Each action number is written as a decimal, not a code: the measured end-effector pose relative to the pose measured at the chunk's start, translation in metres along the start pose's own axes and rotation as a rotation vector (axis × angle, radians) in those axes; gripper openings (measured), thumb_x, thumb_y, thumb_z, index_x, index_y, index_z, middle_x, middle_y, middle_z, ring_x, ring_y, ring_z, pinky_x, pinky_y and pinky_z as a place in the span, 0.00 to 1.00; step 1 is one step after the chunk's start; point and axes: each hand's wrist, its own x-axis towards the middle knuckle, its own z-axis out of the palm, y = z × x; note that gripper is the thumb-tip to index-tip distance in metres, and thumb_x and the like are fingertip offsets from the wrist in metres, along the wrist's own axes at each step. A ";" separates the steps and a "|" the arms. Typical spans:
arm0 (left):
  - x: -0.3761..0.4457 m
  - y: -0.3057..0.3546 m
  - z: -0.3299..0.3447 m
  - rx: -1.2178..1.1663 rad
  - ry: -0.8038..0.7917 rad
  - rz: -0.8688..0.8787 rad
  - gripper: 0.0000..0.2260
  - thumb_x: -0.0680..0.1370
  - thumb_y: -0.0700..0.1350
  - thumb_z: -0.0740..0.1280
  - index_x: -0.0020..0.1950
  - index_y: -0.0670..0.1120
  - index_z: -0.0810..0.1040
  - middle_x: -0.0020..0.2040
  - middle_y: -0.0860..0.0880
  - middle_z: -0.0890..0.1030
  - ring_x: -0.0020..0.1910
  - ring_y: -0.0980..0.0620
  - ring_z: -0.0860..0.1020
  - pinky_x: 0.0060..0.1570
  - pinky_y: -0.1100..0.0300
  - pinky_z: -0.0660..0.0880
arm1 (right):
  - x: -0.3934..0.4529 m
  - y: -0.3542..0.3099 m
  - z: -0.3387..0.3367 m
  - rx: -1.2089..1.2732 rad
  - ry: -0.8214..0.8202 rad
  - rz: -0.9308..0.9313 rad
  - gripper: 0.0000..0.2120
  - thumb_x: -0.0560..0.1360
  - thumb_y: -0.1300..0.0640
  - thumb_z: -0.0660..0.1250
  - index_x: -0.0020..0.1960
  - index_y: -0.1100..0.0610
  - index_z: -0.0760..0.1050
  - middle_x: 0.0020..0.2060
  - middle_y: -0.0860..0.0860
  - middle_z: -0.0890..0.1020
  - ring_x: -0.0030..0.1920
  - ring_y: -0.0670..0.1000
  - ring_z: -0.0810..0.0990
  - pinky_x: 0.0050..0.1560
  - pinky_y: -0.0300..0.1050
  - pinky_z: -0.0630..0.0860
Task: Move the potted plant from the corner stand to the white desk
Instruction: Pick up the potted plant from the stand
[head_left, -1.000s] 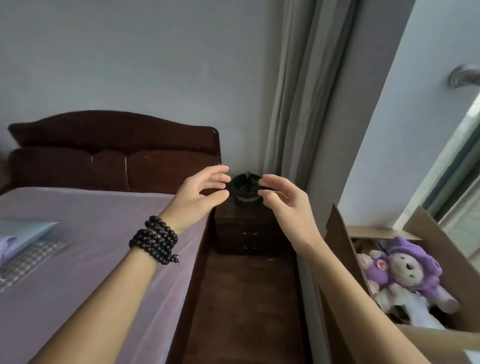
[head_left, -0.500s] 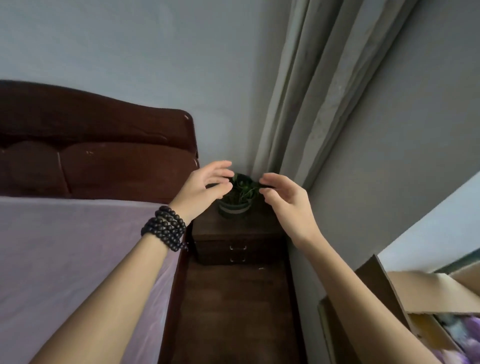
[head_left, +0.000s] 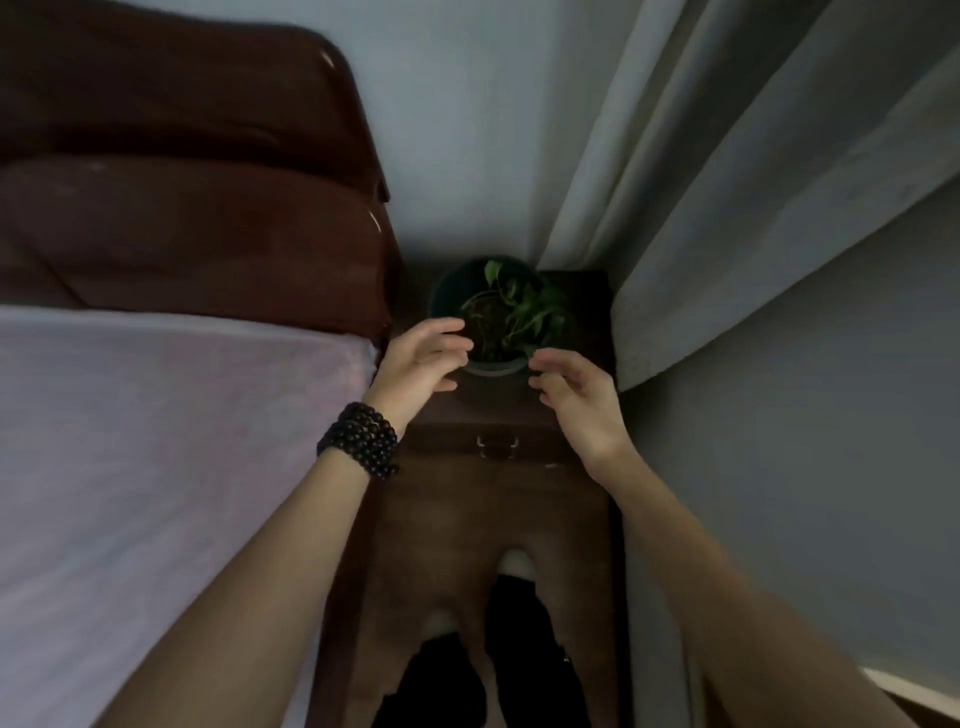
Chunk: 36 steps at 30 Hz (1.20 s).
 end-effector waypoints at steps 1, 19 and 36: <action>0.020 -0.017 0.003 -0.038 0.019 -0.051 0.13 0.82 0.38 0.67 0.64 0.50 0.78 0.57 0.48 0.84 0.58 0.51 0.82 0.56 0.54 0.81 | 0.018 0.020 0.003 -0.001 0.000 0.048 0.13 0.81 0.63 0.63 0.62 0.55 0.81 0.59 0.52 0.84 0.62 0.53 0.82 0.69 0.59 0.76; 0.264 -0.278 0.032 -0.650 0.262 -0.451 0.24 0.84 0.61 0.59 0.77 0.53 0.71 0.72 0.48 0.77 0.72 0.45 0.74 0.73 0.43 0.70 | 0.268 0.238 0.085 0.617 0.227 0.494 0.24 0.86 0.45 0.51 0.78 0.52 0.66 0.71 0.56 0.77 0.72 0.57 0.74 0.75 0.57 0.69; 0.348 -0.240 0.008 -0.382 0.263 -0.635 0.46 0.75 0.77 0.47 0.84 0.49 0.54 0.83 0.43 0.62 0.76 0.38 0.68 0.62 0.40 0.74 | 0.338 0.214 0.085 0.355 0.110 0.554 0.43 0.73 0.23 0.40 0.77 0.46 0.66 0.70 0.55 0.75 0.69 0.61 0.74 0.60 0.66 0.77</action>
